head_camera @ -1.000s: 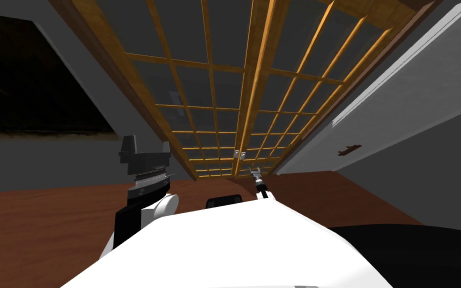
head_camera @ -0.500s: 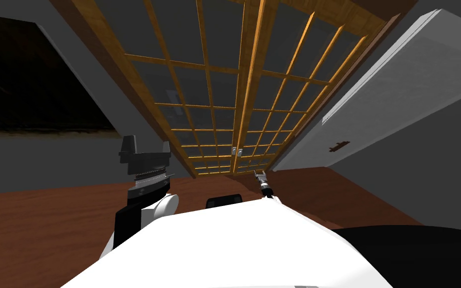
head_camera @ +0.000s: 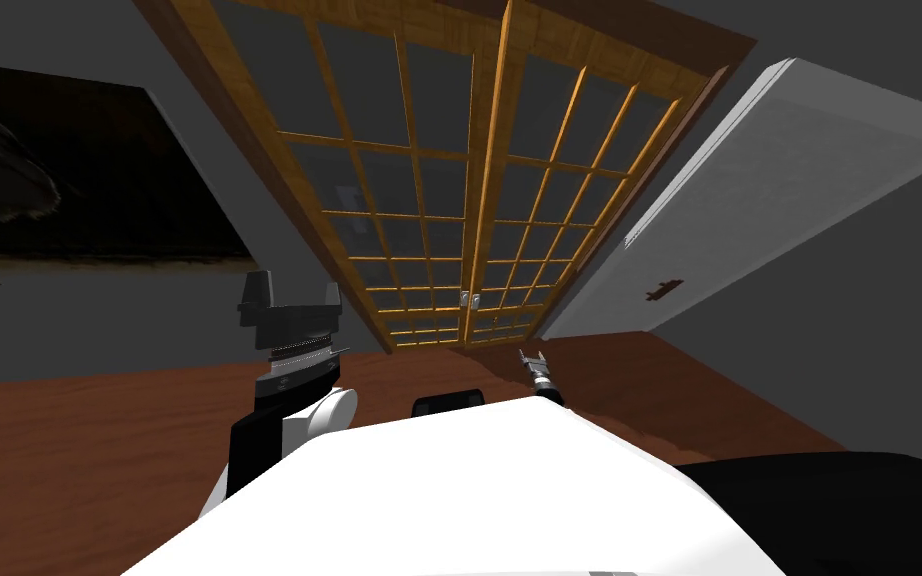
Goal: Pull the door open
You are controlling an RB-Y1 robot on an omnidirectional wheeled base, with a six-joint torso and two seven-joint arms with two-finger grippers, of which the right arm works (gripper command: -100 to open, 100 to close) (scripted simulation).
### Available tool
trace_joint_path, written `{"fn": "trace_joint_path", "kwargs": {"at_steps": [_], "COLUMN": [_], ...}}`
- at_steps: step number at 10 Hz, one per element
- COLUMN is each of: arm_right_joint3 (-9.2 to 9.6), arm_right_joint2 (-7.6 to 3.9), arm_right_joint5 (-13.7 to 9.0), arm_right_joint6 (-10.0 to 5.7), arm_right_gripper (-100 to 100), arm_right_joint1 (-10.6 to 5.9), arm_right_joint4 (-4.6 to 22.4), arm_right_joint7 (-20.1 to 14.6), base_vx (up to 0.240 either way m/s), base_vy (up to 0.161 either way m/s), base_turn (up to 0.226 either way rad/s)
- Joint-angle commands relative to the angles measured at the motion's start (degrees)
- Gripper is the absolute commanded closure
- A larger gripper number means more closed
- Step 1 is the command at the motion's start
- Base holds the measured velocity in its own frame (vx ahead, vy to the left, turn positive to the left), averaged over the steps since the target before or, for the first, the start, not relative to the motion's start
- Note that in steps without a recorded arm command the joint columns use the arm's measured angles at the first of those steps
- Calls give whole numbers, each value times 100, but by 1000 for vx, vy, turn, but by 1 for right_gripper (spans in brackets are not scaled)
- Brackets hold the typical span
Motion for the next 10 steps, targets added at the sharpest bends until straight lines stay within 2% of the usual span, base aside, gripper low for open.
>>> {"fn": "trace_joint_path", "kwargs": {"at_steps": [1, 6, 10], "arm_right_joint3": [-95, -87, 11], "arm_right_joint2": [-65, 57, 180], "arm_right_joint5": [-60, -98, -85], "arm_right_joint6": [-77, -113, -148], "arm_right_gripper": [-100, -100, -100], "arm_right_joint1": [-22, -214, -473], "arm_right_joint4": [202, 192, 146], "arm_right_joint7": [53, 22, 10], "base_vx": [34, 164, 207], "base_vy": [-4, 36, 27], "base_turn": [48, 103, 119]}}
